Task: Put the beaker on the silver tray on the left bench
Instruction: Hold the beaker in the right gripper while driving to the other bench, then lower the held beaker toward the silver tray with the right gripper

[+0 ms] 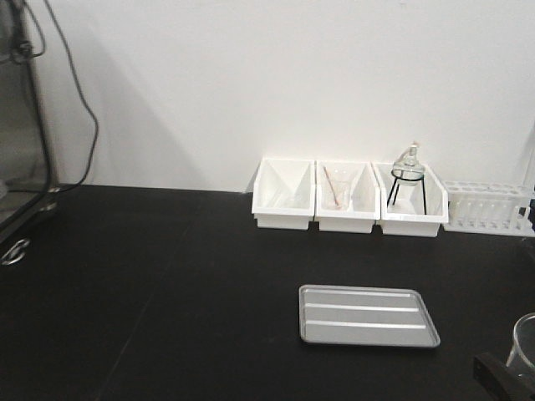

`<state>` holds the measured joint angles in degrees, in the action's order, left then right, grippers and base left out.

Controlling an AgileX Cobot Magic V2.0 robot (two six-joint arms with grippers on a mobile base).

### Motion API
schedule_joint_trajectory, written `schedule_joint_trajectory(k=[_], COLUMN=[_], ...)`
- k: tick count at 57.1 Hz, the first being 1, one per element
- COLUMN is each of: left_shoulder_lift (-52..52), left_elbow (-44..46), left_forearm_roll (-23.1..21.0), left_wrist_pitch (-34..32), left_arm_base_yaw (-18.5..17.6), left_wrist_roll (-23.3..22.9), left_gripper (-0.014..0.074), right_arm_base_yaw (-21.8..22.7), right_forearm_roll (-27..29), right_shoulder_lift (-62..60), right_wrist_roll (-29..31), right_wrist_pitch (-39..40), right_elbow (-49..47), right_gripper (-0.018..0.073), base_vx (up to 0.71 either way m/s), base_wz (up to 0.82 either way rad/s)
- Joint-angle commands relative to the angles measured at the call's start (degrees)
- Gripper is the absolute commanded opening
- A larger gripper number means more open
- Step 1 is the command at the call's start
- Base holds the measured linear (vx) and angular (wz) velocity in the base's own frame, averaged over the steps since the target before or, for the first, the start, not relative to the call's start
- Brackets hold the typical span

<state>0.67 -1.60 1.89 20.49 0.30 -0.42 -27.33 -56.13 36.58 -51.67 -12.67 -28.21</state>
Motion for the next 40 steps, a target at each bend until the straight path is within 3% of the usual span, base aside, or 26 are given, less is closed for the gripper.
schedule_joint_trajectory(k=[1, 40], left_shoulder_lift=[0.9, 0.9], left_elbow=[-1.6, -1.6], left_forearm_roll=[-0.1, -0.1], left_wrist_pitch=[-4.4, -4.4], left_arm_base_yaw=[-0.4, -0.4], left_wrist_roll=[-0.1, -0.1], left_gripper=[0.0001, 0.0001], right_arm_base_yaw=[0.1, 0.1], right_forearm_roll=[-1.3, -1.3], right_shoulder_lift=[-0.1, -0.1], right_wrist_roll=[0.5, 0.5], right_wrist_pitch=[2.4, 2.4], right_elbow=[-1.8, -1.8], right_gripper=[-0.0006, -0.0006], base_vx=[0.44, 0.34], base_wz=[-0.19, -0.14])
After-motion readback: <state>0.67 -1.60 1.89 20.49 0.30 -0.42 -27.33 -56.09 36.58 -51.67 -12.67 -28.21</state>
